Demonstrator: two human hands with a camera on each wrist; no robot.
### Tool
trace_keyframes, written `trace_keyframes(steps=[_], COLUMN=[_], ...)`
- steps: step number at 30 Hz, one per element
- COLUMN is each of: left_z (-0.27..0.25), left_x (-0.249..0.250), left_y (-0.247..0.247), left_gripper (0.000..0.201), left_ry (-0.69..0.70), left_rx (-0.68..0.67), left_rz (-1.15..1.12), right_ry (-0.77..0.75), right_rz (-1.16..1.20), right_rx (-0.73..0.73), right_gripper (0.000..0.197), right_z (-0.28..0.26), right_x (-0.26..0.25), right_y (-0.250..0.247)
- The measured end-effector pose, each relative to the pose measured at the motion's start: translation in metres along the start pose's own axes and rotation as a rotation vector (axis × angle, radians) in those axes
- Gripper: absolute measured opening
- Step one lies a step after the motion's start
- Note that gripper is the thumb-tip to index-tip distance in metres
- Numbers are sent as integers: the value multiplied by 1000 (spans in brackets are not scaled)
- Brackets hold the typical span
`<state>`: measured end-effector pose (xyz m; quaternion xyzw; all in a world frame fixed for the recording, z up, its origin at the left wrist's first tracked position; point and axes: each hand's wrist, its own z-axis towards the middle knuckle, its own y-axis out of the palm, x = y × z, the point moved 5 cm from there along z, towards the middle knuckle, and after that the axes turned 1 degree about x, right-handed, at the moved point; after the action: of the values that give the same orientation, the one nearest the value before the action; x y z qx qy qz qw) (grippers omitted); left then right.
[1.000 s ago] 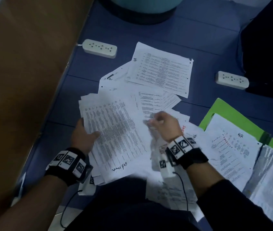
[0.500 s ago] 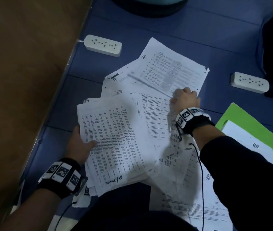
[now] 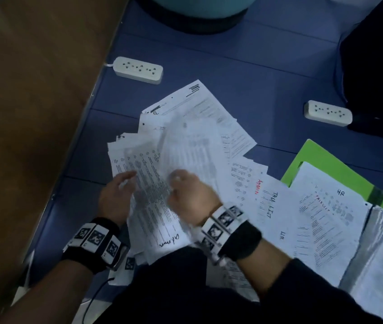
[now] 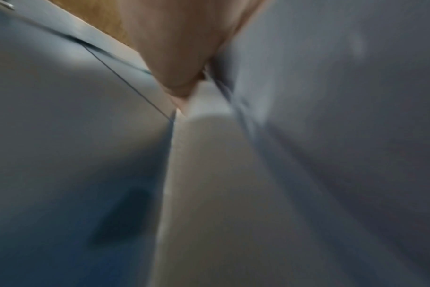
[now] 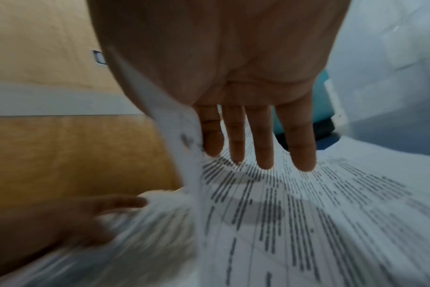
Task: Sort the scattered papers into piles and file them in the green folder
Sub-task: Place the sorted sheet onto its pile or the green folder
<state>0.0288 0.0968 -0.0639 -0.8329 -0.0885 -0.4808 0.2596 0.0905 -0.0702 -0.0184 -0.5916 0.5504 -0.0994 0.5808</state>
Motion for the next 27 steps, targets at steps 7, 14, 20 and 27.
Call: trace_keyframes(steps=[7, 14, 20, 27], left_z=[1, 3, 2, -5], left_x=[-7, -23, -14, 19], left_y=[-5, -23, -22, -35], left_gripper=[42, 49, 64, 78], left_ry=[-77, -131, -92, -14], left_rx=[11, 19, 28, 60], left_rz=[154, 119, 62, -48], right_ry=[111, 867, 760, 589], right_rz=[262, 60, 232, 157], right_rx=[-279, 230, 261, 538], right_gripper=[50, 75, 10, 17], right_z=[7, 27, 32, -33], right_x=[-17, 125, 139, 138], right_y=[47, -27, -28, -96])
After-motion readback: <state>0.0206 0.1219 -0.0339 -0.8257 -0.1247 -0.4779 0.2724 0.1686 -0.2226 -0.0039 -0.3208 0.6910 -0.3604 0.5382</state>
